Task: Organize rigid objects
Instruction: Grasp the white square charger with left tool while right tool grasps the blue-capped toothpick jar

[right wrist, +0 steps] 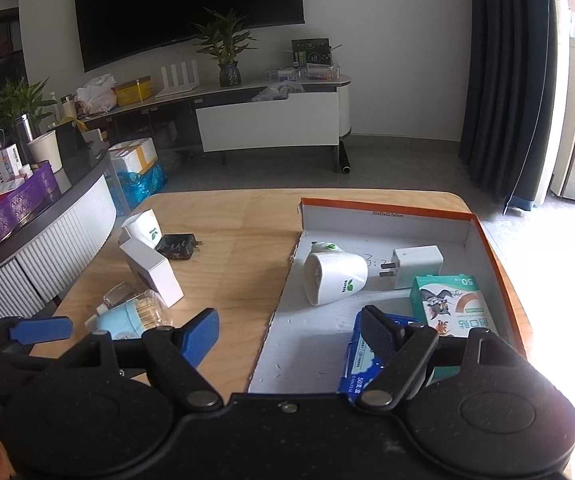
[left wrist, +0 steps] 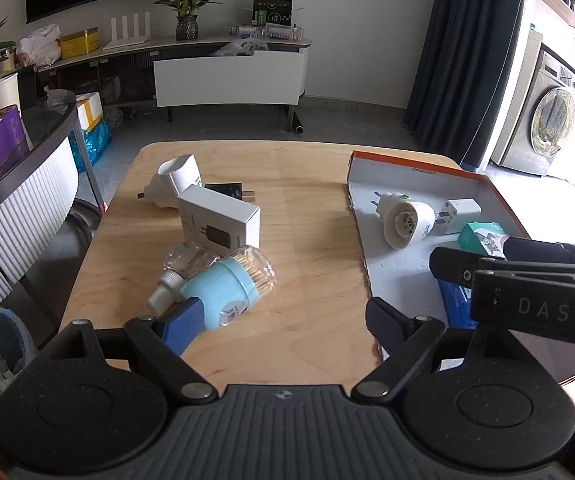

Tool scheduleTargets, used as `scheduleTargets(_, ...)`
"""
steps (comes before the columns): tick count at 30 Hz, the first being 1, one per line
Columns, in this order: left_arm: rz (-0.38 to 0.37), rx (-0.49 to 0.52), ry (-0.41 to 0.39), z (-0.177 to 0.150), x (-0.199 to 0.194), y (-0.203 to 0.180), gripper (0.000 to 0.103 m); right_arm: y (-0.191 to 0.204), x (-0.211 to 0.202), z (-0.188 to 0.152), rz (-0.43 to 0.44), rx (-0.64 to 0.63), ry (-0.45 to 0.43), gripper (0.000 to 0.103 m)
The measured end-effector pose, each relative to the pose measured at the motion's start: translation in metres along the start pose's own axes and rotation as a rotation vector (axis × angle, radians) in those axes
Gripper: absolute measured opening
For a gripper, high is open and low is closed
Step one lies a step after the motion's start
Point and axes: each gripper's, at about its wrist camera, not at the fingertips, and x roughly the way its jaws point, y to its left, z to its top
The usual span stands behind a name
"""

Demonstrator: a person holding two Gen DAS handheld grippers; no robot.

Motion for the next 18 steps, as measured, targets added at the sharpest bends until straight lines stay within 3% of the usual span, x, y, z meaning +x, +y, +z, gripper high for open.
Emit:
scheduleTargets(9,0.064,-0.037,-0.038,-0.028,-0.01,0.026,0.092,0.022,0.007,-0.01,0.061,-0.035,0.022,0.092)
scheduleTargets(14,0.136,-0.096,-0.013,-0.052,-0.005,0.05,0.093,0.026,0.008,-0.015,0.082,-0.034,0.035,0.092)
scheduleTargets(18,0.151,-0.115,-0.021,-0.061,-0.001,0.06,0.096,0.027,0.008,-0.016,0.091,-0.035,0.036,0.092)
